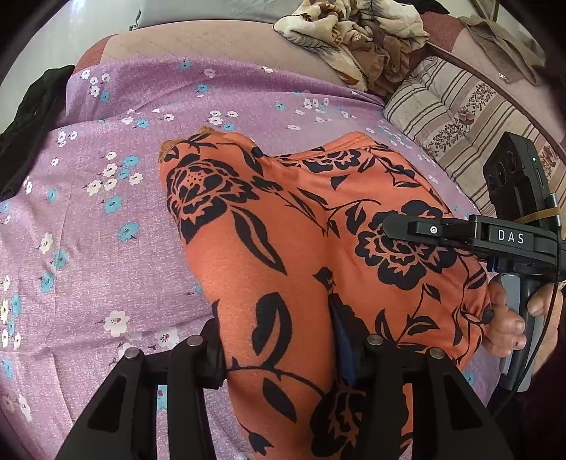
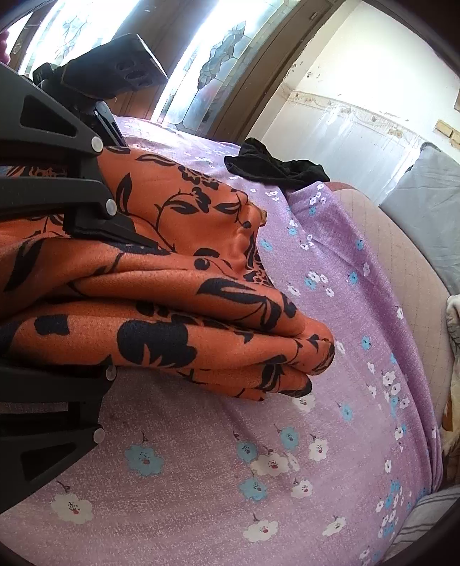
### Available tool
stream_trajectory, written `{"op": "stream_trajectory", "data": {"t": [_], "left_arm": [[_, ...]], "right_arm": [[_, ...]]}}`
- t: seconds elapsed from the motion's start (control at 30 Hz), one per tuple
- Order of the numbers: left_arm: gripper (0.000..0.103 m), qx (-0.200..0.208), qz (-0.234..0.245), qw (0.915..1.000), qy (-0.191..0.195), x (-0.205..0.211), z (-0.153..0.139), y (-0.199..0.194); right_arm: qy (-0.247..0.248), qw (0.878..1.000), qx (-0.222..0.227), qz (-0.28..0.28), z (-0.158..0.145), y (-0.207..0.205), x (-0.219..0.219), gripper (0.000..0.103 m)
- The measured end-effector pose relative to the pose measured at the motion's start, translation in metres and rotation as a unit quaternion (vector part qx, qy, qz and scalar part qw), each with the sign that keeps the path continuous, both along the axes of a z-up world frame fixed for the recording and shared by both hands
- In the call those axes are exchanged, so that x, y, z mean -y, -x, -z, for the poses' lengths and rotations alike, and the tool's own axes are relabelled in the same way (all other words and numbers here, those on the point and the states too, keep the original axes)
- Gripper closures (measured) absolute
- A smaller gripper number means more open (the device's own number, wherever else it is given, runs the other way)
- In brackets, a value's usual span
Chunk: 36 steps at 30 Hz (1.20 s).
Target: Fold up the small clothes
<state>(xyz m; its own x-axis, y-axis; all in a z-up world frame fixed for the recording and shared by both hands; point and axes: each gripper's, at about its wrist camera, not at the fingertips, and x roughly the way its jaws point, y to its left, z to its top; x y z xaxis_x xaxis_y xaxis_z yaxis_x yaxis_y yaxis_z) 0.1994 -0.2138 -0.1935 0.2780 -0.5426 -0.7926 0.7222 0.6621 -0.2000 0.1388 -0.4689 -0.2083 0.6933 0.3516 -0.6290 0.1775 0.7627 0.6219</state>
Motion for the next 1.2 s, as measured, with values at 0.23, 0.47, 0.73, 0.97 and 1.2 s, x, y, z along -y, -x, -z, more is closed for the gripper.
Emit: {"op": "stream_trajectory", "data": {"t": [0.23, 0.47, 0.73, 0.97, 1.2], "left_arm": [[0.058, 0.015, -0.001, 0.9999, -0.002, -0.004, -0.006, 0.008], [0.039, -0.070, -0.018, 0.9974, 0.004, -0.009, 0.016, -0.009], [0.061, -0.038, -0.013, 0.9989, 0.024, -0.010, 0.003, -0.002], [0.064, -0.014, -0.027, 0.9993, 0.023, -0.018, -0.010, 0.010], [0.064, 0.043, -0.056, 0.9973, 0.018, -0.042, -0.039, 0.027]], "right_arm": [[0.020, 1.000, 0.015, -0.003, -0.015, 0.001, -0.013, 0.061], [0.025, 0.999, -0.019, 0.014, -0.002, -0.001, -0.010, 0.061], [0.038, 0.999, -0.018, 0.015, -0.005, -0.003, -0.011, 0.061], [0.064, 0.998, 0.003, 0.011, -0.020, 0.002, -0.021, 0.062], [0.076, 0.996, 0.039, -0.008, -0.041, 0.010, -0.046, 0.063]]}}
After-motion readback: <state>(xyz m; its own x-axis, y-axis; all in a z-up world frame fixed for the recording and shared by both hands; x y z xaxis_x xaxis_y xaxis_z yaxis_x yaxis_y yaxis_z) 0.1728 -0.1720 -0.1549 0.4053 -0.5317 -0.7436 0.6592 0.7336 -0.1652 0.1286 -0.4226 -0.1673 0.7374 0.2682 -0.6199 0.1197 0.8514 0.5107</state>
